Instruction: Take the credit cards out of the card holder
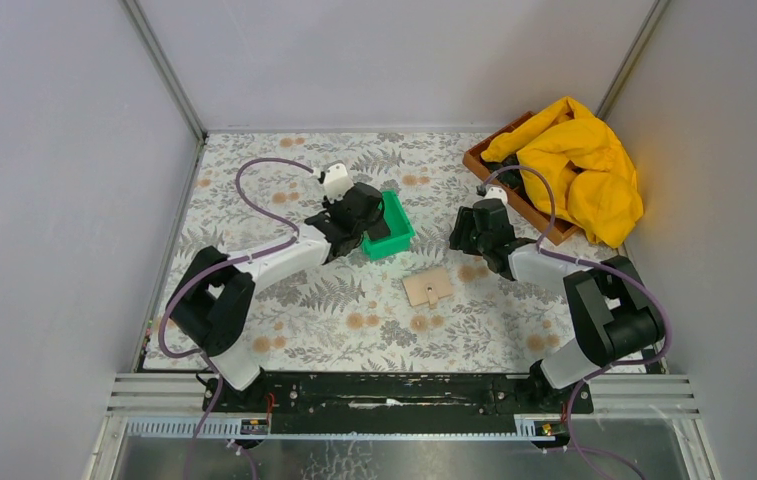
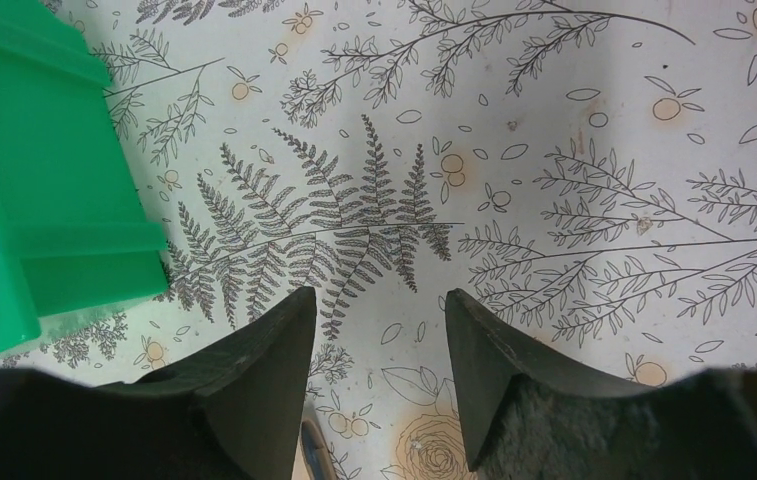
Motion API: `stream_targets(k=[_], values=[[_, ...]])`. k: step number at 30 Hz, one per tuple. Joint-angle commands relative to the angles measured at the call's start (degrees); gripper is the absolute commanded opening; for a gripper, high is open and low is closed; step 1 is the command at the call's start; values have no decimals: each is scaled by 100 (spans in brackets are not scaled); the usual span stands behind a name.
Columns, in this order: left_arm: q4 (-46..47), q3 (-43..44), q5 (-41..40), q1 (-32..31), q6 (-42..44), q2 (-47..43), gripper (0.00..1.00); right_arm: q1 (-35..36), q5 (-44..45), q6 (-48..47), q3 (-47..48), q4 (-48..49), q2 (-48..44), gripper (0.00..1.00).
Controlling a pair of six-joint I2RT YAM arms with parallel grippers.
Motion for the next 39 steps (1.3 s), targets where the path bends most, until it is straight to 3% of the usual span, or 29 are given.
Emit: stream_targets(k=[1,5,10,12,14,17,19,27,32,39], values=[[-54,155,-345,-51,153,145,39,55,81,-15,161,70,-250,58],[-39,87,-431,-48,281,126,41,116,97,-53,126,142,-277,58],[850,-144,-382,-31,1516,-101,80,842,827,-580,69,442,-539,72],[1151,-131,-136,24,2166,-115,89,1131,1051,-768,78,540,-559,70],[1085,51,-194,114,2427,-50,94,1310,1193,-897,69,612,-566,54],[1049,328,172,418,2581,95,94,1413,1245,-963,32,702,-607,17],[1043,548,501,662,2623,296,86,1486,1198,-1008,21,736,-640,2],[405,1884,1351,1035,3000,1650,82,1709,514,-1132,284,732,-255,0],[424,1955,1513,1035,3002,1990,82,1779,192,-1036,428,748,10,0],[212,1713,1134,1038,3015,1981,83,1774,-65,-899,535,782,212,0]])
